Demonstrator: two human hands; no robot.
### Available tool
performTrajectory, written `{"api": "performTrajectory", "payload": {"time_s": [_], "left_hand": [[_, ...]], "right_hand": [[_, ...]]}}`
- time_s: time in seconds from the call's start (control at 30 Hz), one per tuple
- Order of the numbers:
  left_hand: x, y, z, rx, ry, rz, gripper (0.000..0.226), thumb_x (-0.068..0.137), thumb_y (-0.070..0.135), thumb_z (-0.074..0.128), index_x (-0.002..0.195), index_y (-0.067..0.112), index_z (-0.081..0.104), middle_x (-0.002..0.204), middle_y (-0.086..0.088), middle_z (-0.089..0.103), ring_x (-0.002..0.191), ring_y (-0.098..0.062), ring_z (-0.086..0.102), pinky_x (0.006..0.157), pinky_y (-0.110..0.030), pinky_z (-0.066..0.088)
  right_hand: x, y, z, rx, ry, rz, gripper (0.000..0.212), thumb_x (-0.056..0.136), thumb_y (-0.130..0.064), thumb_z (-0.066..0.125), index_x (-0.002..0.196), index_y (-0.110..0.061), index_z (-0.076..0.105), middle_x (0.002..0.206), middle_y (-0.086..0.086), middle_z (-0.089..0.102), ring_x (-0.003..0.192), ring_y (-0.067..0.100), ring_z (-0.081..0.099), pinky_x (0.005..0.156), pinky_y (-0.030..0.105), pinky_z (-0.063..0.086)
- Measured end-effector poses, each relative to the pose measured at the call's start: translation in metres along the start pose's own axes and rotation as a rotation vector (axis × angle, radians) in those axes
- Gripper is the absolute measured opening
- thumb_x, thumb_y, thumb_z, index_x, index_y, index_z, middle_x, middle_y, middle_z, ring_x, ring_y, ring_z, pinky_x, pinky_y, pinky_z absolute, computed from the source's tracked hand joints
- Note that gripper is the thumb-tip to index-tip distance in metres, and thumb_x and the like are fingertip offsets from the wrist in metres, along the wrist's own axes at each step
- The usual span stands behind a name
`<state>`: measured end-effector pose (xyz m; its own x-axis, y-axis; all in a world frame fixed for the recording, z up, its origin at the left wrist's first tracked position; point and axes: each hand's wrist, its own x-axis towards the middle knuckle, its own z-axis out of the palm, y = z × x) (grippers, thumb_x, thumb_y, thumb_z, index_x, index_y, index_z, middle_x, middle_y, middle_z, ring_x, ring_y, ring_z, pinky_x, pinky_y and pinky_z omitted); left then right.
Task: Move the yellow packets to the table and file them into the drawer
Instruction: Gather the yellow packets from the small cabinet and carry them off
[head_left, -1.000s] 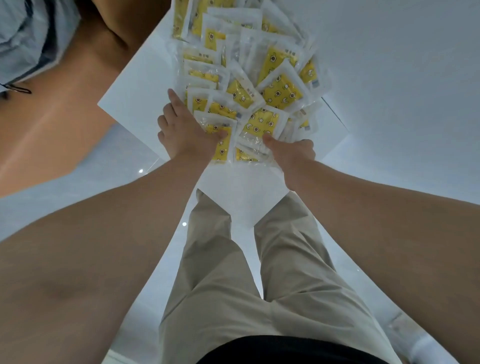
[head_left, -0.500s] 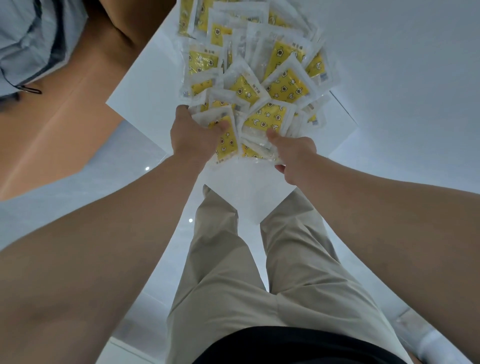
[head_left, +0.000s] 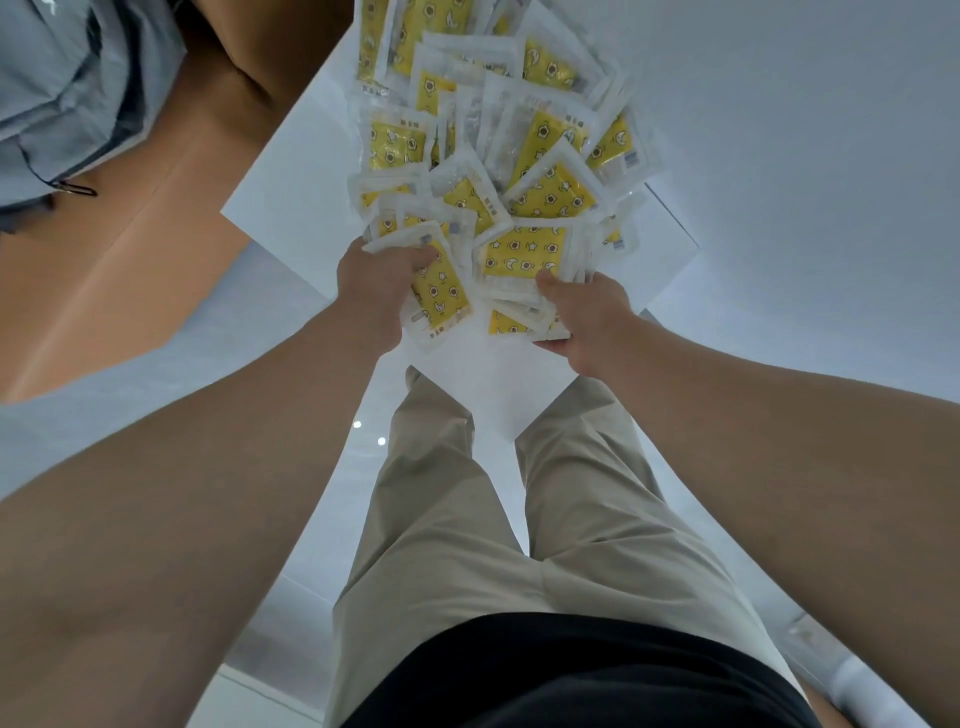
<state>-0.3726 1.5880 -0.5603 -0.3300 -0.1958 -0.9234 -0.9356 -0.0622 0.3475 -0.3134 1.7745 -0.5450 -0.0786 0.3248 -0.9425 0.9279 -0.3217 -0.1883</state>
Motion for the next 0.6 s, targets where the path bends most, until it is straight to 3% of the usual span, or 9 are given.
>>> {"api": "performTrajectory", "payload": {"time_s": [0.1,0.27,0.37,0.6], "left_hand": [[-0.001,0.000,0.000,-0.009,-0.031,-0.029,0.044,0.082,0.009,0.081,0.119,0.023,0.063,0.107,-0.001,0.074,0.090,-0.023,0.074,0.070,-0.043,0.062],[-0.007,-0.001,-0.001,-0.039,-0.052,-0.053,0.041,0.084,0.015,0.081,0.119,0.025,0.062,0.106,-0.001,0.074,0.090,-0.022,0.074,0.071,-0.044,0.062],[-0.015,0.002,-0.004,-0.061,-0.055,-0.066,0.039,0.084,0.016,0.081,0.118,0.025,0.064,0.104,0.000,0.075,0.090,-0.022,0.075,0.074,-0.046,0.062],[-0.055,0.022,-0.013,-0.038,-0.065,-0.016,0.041,0.085,0.014,0.080,0.121,0.023,0.063,0.108,-0.002,0.074,0.095,-0.025,0.073,0.078,-0.049,0.061]], "right_hand": [[-0.001,0.001,-0.002,0.015,-0.020,-0.011,0.020,0.093,-0.025,0.074,0.111,-0.023,0.066,0.111,0.002,0.071,0.094,0.028,0.072,0.068,0.046,0.065],[-0.003,0.000,-0.008,0.011,-0.013,-0.028,0.007,0.097,-0.024,0.069,0.100,-0.026,0.064,0.109,0.003,0.070,0.091,0.026,0.072,0.065,0.044,0.064],[-0.010,-0.004,-0.015,0.008,0.004,-0.028,0.011,0.098,-0.023,0.067,0.108,-0.024,0.063,0.111,0.003,0.069,0.090,0.026,0.072,0.062,0.042,0.064],[-0.047,-0.014,-0.041,0.047,0.034,-0.035,0.014,0.100,-0.019,0.065,0.114,-0.021,0.064,0.112,0.004,0.069,0.091,0.028,0.073,0.067,0.046,0.064]]}}
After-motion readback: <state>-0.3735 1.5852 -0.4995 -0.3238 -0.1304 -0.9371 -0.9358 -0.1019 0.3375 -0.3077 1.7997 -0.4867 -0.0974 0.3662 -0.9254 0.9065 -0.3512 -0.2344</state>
